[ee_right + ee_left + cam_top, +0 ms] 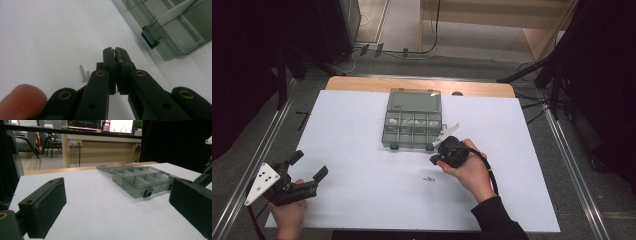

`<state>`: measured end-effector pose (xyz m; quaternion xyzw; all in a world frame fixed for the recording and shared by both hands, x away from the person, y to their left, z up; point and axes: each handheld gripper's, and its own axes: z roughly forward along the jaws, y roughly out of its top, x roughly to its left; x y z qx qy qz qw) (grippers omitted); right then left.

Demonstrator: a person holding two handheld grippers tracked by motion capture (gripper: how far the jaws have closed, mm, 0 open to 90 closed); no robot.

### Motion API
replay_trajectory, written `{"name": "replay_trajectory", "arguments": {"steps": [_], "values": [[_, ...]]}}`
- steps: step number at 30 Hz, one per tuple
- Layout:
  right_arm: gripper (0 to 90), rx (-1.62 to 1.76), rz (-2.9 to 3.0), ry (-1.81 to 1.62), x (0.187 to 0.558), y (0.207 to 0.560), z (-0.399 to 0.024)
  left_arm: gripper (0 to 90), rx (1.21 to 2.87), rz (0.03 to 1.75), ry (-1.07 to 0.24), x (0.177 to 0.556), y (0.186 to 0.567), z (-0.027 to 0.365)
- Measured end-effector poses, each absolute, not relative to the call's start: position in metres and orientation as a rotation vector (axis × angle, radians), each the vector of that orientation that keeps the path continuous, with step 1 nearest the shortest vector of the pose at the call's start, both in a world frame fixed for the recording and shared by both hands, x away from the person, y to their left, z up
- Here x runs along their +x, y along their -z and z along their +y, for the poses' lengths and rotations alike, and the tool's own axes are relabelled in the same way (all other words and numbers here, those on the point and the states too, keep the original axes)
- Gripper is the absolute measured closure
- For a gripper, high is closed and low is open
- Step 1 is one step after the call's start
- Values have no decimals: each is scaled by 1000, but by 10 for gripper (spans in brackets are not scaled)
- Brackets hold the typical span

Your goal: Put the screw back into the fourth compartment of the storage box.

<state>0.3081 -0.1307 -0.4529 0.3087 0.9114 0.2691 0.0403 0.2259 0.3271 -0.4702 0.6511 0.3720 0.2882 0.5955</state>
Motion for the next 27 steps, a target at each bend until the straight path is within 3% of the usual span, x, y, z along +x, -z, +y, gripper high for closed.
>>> {"name": "replay_trajectory", "arguments": {"steps": [27], "values": [[898, 991, 2724, -887, 344, 426, -138, 12, 1507, 866, -666, 226, 470, 328]]}}
